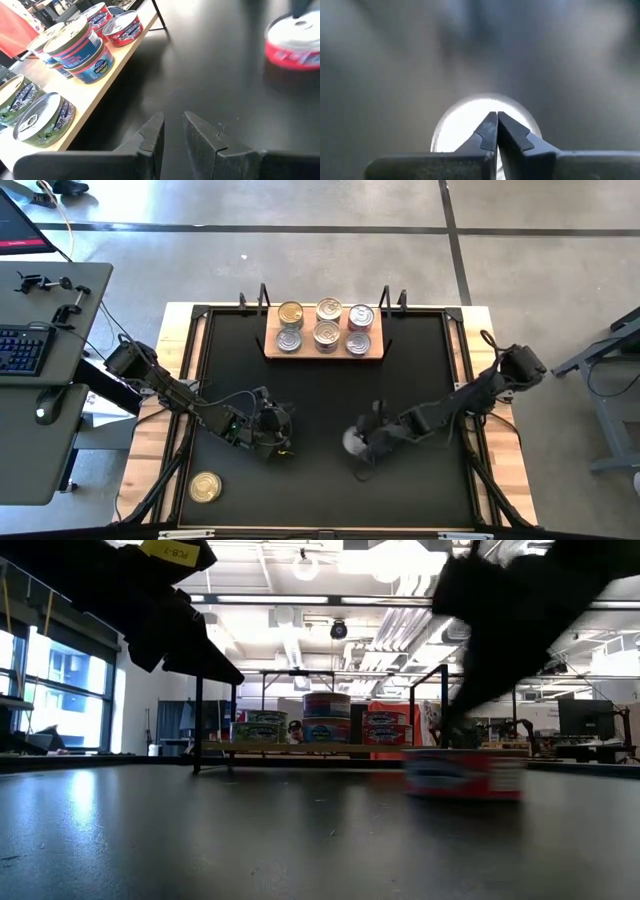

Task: Stack canned seafood by type on shelf
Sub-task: Stack the red tuna can on top of the red tuna can on the shelf

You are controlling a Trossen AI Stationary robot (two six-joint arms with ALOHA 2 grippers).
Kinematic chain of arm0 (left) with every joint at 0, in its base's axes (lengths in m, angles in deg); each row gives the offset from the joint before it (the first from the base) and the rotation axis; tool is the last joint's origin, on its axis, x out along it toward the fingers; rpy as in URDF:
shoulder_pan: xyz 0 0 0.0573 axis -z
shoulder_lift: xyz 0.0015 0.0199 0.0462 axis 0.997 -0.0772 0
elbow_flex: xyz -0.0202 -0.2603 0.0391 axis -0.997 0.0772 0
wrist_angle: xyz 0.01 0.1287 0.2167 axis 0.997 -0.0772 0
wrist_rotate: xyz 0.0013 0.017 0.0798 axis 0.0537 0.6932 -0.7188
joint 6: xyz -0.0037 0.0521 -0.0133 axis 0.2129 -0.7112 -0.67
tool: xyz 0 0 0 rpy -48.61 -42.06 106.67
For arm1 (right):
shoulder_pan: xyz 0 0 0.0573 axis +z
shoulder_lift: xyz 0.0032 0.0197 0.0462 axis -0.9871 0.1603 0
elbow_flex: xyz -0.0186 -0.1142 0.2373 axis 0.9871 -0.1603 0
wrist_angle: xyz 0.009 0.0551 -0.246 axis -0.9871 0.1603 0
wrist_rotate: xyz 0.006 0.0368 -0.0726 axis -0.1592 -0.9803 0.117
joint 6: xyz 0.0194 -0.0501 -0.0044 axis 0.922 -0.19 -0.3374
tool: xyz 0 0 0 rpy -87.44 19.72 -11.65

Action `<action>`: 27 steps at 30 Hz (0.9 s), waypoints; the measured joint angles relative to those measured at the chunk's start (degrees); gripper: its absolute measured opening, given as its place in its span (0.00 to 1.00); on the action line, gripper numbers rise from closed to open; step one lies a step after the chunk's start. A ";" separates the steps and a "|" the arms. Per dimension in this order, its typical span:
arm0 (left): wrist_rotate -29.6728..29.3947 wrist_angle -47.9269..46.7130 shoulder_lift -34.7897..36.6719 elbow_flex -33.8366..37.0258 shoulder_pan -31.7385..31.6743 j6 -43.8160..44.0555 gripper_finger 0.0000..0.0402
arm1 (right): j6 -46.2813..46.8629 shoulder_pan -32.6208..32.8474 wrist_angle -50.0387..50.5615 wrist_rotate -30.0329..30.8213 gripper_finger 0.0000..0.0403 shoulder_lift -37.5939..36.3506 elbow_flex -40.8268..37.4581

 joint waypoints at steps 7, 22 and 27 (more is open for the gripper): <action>2.26 2.49 0.00 0.00 0.00 -0.04 0.16 | -18.61 0.53 -17.84 5.09 0.00 -0.37 0.24; 17.36 17.84 -6.09 -0.04 -5.06 -10.73 0.16 | -20.41 2.31 -7.31 2.48 0.46 2.65 0.17; 24.48 30.93 -12.87 -0.02 -7.06 -18.58 0.16 | -23.89 1.94 -2.27 -0.32 0.68 4.21 0.17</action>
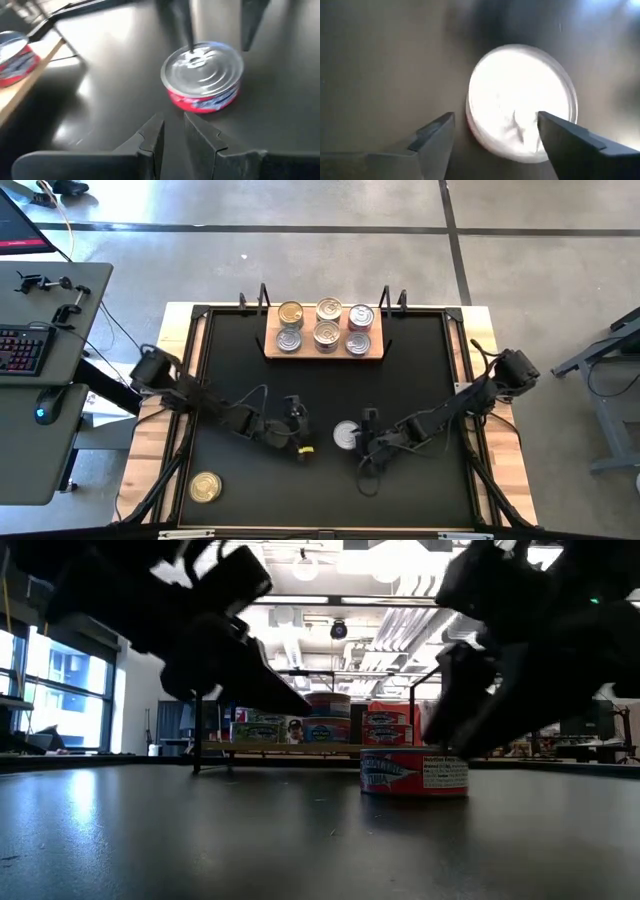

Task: Stack canned seafood by type on shelf
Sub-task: Stack the red tuna can on top of the red tuna can on the shelf

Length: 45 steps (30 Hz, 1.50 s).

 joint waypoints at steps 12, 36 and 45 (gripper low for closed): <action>14.36 9.06 -5.18 -0.02 -3.77 2.04 0.16 | 17.45 7.27 -0.18 13.56 0.72 -1.02 -6.50; 12.17 6.54 -3.61 -0.02 -1.76 1.52 0.16 | -26.32 -9.52 -25.52 8.37 0.64 1.93 -8.70; 0.21 -10.98 6.33 -0.04 2.32 2.49 0.16 | -29.91 -17.24 -29.23 7.05 0.33 9.10 -8.48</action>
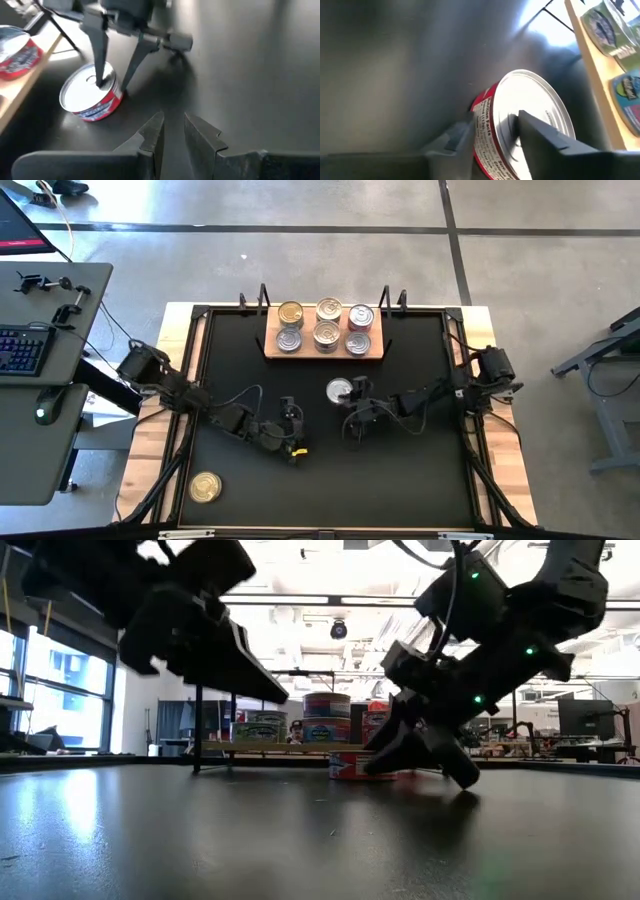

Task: Stack canned seafood by type on shelf
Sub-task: Stack the red tuna can on top of the red tuna can on the shelf

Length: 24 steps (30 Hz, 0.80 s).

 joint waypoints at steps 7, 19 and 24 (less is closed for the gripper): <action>-1.24 -0.27 0.98 0.02 0.93 0.58 0.16 | 0.45 0.26 5.58 4.20 0.04 0.35 0.24; -1.52 -0.47 0.79 0.02 0.90 0.59 0.16 | -3.88 6.99 23.49 15.55 0.01 -0.11 8.72; -1.52 -0.57 0.79 0.02 0.89 0.66 0.16 | -4.98 7.93 33.21 18.45 0.00 -0.01 14.91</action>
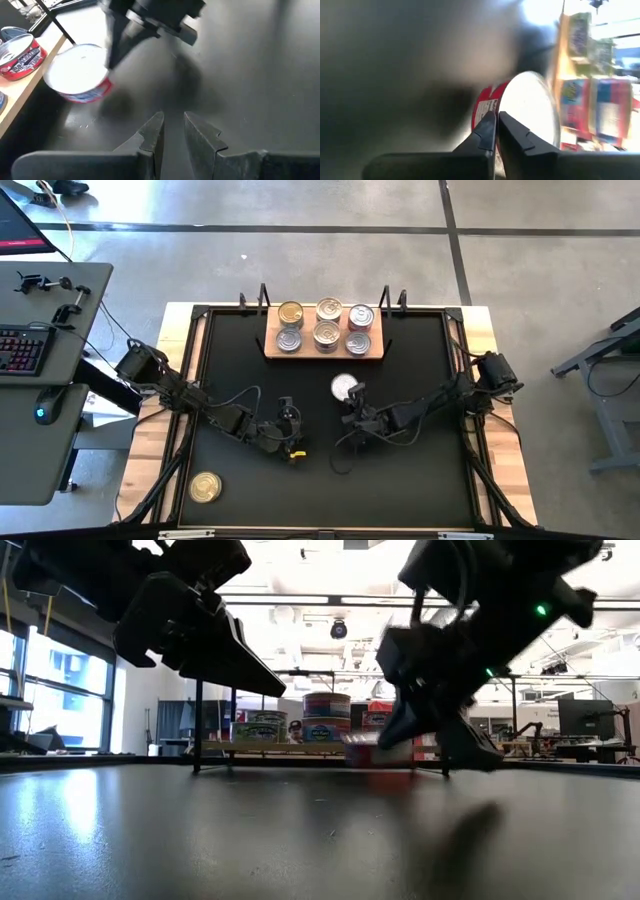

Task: Stack canned seafood by type on shelf
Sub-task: Stack the red tuna can on top of the red tuna can on the shelf

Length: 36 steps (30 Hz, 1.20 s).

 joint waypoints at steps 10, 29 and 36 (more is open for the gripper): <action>0.02 -0.64 0.00 0.00 0.08 0.51 0.16 | 2.05 0.35 3.65 6.92 0.00 -0.79 2.55; 0.23 -0.67 -1.30 0.01 -1.22 3.95 0.16 | 22.59 -14.14 4.46 -39.95 0.00 -15.32 -7.85; -1.23 5.59 -8.49 0.04 -10.98 1.44 0.15 | 27.86 -18.44 -2.44 -39.40 0.00 -13.59 -12.00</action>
